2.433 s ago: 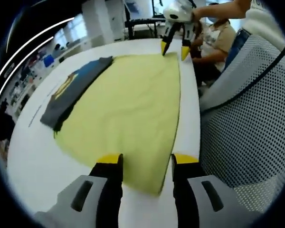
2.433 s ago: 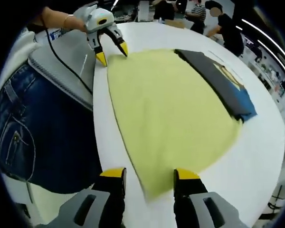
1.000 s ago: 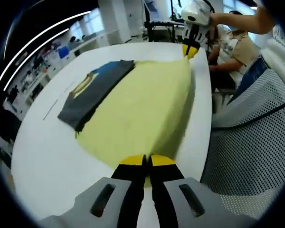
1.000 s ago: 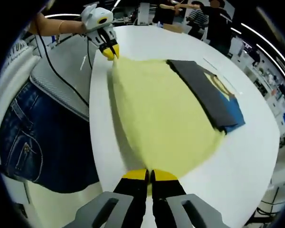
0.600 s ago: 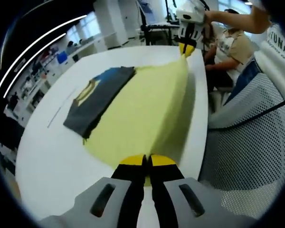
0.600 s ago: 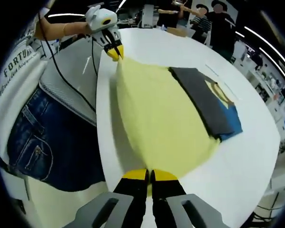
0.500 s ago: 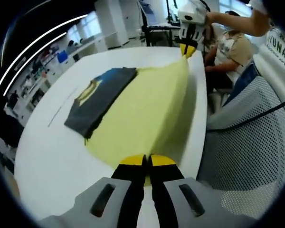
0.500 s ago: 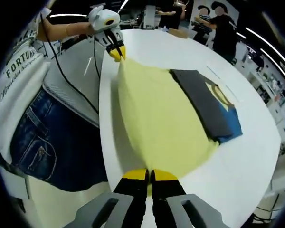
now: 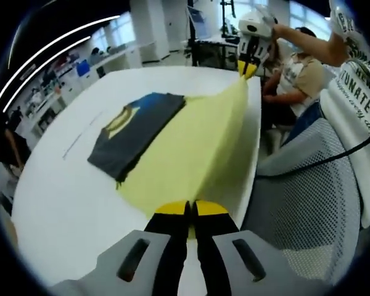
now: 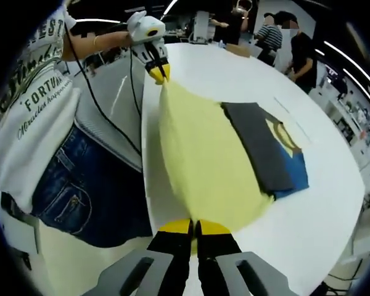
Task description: Fold the garment on the visible template until the final outline fits inside the template.
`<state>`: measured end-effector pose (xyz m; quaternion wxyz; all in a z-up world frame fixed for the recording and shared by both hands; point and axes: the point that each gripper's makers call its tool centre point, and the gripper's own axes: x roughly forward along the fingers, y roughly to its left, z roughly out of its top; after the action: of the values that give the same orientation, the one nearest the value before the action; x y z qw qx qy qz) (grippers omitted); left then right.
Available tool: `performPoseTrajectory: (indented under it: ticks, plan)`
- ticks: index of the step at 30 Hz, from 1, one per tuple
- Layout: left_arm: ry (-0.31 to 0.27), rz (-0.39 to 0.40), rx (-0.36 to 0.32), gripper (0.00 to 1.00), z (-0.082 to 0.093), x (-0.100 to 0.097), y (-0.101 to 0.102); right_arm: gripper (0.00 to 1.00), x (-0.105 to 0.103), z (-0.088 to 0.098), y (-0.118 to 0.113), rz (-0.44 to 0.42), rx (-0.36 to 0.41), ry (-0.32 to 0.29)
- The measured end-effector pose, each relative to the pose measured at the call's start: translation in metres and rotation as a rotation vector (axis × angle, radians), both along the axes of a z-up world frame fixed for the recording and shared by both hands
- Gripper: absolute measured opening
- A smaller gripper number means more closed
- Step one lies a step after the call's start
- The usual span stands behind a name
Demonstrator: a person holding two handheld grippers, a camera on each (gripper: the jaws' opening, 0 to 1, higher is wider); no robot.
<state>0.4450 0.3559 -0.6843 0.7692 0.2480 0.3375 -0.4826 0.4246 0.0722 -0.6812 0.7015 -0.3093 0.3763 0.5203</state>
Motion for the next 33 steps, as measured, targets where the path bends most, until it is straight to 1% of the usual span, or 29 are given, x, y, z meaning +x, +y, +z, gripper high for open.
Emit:
performPoseTrajectory:
  ticks: [2,6,10,15,18,24,26,29,33]
  plan:
    - [0.03,0.022,-0.015,0.01,0.002,-0.003,0.001,0.0,-0.002,0.003,0.0,0.006,-0.003,-0.002]
    - [0.058,0.033,-0.027,0.01,0.008,-0.008,0.001,0.0,-0.008,0.009,0.002,0.023,-0.012,0.001]
    - [0.081,0.031,-0.023,0.01,0.009,-0.013,0.001,0.0,-0.012,0.014,0.005,0.038,-0.015,0.003]
    - [0.102,0.008,-0.004,0.0,0.009,-0.023,0.001,0.0,-0.019,0.023,0.006,0.053,-0.015,0.005]
    - [0.104,-0.002,0.012,0.0,0.011,-0.027,0.001,0.0,-0.02,0.025,0.005,0.063,-0.013,0.008]
    - [0.123,-0.02,0.015,0.0,0.018,-0.035,-0.001,0.0,-0.021,0.03,0.0,0.09,-0.039,0.01]
    - [0.121,-0.03,0.019,0.0,0.021,-0.037,-0.002,0.0,-0.022,0.032,-0.001,0.1,-0.046,0.008]
    - [0.113,-0.032,0.021,0.0,0.025,-0.036,-0.001,0.0,-0.022,0.036,-0.002,0.112,-0.058,-0.001]
    - [0.096,-0.008,0.011,0.0,0.033,-0.028,-0.001,0.0,-0.017,0.039,-0.003,0.119,-0.066,-0.02]
